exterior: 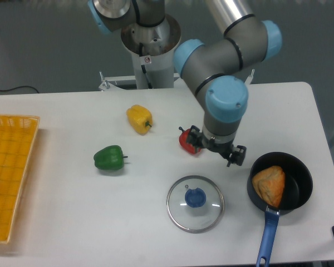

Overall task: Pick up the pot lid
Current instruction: 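Move the gripper from beside the saucepan over the glass lid's blue knob, then lower the open gripper around the blue knob of the glass lid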

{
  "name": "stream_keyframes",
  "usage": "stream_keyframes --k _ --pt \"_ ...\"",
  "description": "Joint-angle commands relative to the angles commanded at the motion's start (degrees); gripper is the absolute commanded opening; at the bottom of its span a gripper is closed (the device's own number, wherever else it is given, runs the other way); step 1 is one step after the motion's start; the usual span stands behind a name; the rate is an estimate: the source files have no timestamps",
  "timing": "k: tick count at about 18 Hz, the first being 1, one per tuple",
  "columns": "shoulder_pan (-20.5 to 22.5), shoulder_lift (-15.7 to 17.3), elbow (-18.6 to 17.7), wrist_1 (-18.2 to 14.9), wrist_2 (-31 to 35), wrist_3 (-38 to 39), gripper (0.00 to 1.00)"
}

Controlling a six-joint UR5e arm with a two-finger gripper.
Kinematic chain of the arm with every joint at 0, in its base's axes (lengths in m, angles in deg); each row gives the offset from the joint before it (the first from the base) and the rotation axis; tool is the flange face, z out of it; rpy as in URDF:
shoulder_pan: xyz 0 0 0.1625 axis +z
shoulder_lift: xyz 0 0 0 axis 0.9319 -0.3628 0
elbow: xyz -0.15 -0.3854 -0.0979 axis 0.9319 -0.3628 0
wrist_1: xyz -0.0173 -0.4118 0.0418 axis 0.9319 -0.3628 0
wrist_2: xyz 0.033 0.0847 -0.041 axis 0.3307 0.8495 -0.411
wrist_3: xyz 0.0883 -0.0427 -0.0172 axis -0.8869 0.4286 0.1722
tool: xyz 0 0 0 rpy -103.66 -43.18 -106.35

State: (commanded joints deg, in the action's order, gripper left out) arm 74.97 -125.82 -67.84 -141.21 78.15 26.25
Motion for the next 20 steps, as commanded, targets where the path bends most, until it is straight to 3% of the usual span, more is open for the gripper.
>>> stream_keyframes --k 2,7,14,20 --pt "-0.4 0.2 -1.7 2.3 -0.1 3.4 1.00" --pt "-1.2 -0.6 -1.9 3.2 -0.2 9.4 1.00" --pt "-1.9 -4.4 -1.4 8.7 -0.1 14.6 1.00" --pt "-1.9 -6.5 -0.1 9.0 0.1 19.4 1.00"
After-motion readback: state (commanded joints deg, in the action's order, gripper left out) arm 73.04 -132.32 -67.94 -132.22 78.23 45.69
